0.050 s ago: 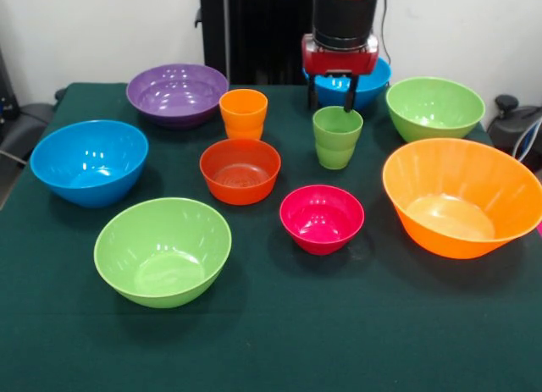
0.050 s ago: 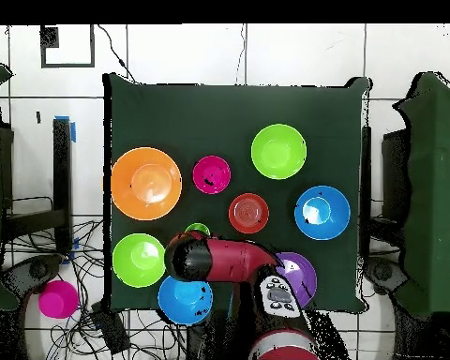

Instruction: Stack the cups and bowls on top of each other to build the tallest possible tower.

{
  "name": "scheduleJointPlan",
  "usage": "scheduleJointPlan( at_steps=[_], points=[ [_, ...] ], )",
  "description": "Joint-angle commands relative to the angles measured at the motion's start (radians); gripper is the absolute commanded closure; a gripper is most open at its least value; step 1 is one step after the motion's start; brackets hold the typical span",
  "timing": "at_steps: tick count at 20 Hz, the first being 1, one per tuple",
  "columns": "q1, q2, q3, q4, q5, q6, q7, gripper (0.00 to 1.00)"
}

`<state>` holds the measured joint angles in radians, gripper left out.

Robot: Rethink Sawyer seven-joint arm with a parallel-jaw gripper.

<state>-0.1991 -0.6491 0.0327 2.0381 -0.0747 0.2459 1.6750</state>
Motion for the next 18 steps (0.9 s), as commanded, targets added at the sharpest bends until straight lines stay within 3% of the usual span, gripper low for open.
scheduleJointPlan(
  at_steps=[1, 5, 18],
  points=[
    [0.017, 0.151, 0.038, -0.012, -0.064, -0.059, 0.097, 0.0],
    [0.031, 0.186, 0.006, -0.023, -0.057, -0.072, 0.121, 0.0],
    [0.044, 0.177, -0.007, 0.003, -0.03, -0.105, 0.16, 0.0]
  ],
)
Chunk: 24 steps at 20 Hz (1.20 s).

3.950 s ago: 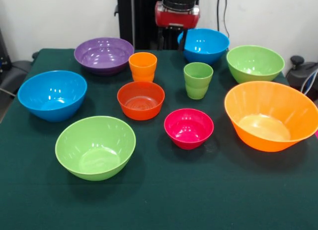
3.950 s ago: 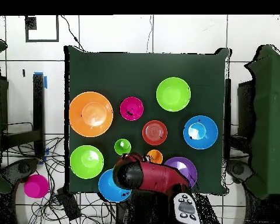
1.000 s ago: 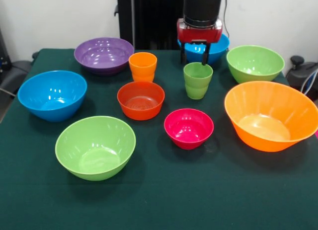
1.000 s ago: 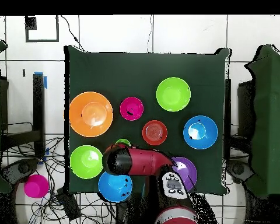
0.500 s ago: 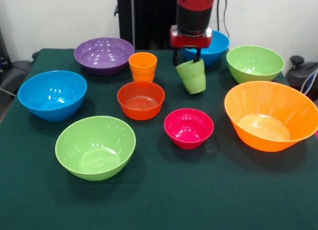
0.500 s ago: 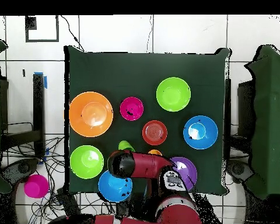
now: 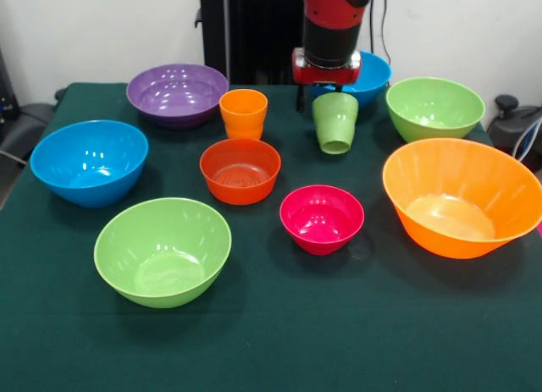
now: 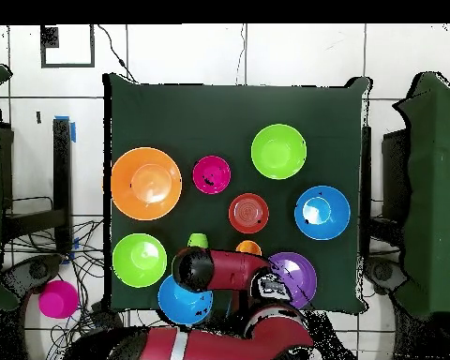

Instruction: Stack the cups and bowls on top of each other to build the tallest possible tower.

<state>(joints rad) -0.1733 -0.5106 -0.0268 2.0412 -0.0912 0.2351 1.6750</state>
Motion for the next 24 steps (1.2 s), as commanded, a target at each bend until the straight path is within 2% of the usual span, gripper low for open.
scheduleJointPlan(
  at_steps=[1, 7, 14, 24],
  points=[
    [0.019, 0.034, 0.051, 0.006, -0.013, -0.093, 0.161, 0.0],
    [0.02, 0.016, 0.055, 0.009, 0.001, -0.064, 0.159, 0.0],
    [0.054, -0.15, 0.062, -0.038, 0.023, 0.1, 0.118, 0.0],
    [0.054, -0.219, 0.087, -0.061, 0.026, 0.197, 0.085, 0.0]
  ],
)
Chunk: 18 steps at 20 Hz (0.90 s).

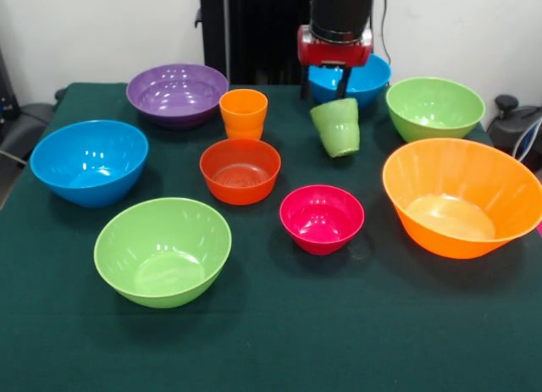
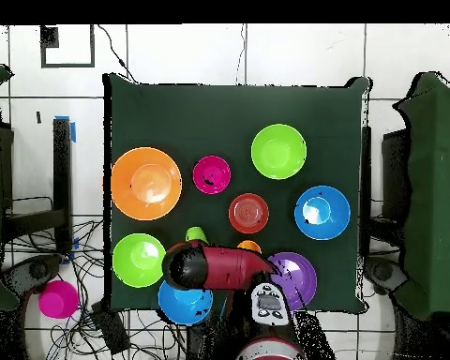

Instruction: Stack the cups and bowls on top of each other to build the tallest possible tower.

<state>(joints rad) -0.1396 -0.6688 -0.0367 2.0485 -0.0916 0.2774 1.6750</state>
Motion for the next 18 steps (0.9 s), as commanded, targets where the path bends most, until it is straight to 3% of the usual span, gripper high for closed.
scheduleJointPlan(
  at_steps=[1, 6, 11, 18],
  points=[
    [0.02, -0.063, 0.1, -0.068, 0.026, 0.16, 0.083, 0.0],
    [0.005, -0.048, 0.116, -0.057, 0.021, 0.125, 0.089, 0.0],
    [-0.021, 0.018, 0.143, -0.052, 0.008, 0.018, 0.094, 0.0],
    [-0.022, 0.025, 0.142, -0.05, 0.001, 0.011, 0.105, 0.0]
  ],
)
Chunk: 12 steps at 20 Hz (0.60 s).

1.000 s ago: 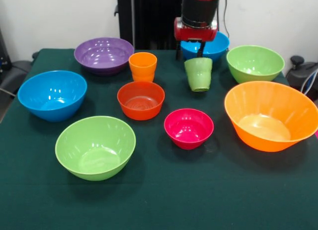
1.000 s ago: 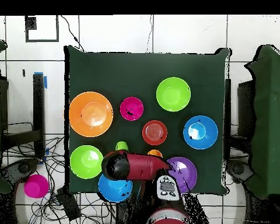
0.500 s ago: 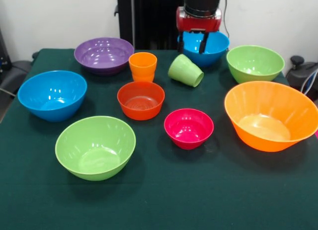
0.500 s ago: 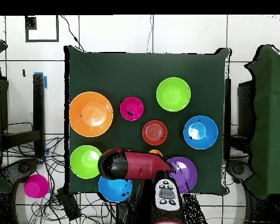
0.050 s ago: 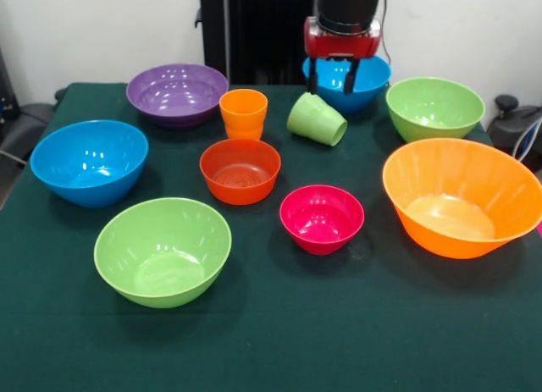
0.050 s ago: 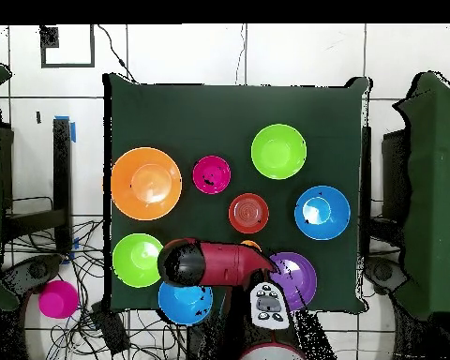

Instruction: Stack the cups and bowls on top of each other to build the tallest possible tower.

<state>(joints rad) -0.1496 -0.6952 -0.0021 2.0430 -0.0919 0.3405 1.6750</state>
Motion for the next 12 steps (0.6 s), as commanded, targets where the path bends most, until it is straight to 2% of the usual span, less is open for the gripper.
scheduleJointPlan(
  at_steps=[1, 8, 12],
  points=[
    [-0.013, 0.051, 0.108, -0.045, 0.001, -0.051, 0.104, 0.0],
    [-0.059, 0.046, 0.103, -0.033, -0.034, -0.022, 0.058, 0.0],
    [-0.078, -0.018, 0.091, -0.002, -0.045, 0.045, 0.032, 0.0]
  ],
)
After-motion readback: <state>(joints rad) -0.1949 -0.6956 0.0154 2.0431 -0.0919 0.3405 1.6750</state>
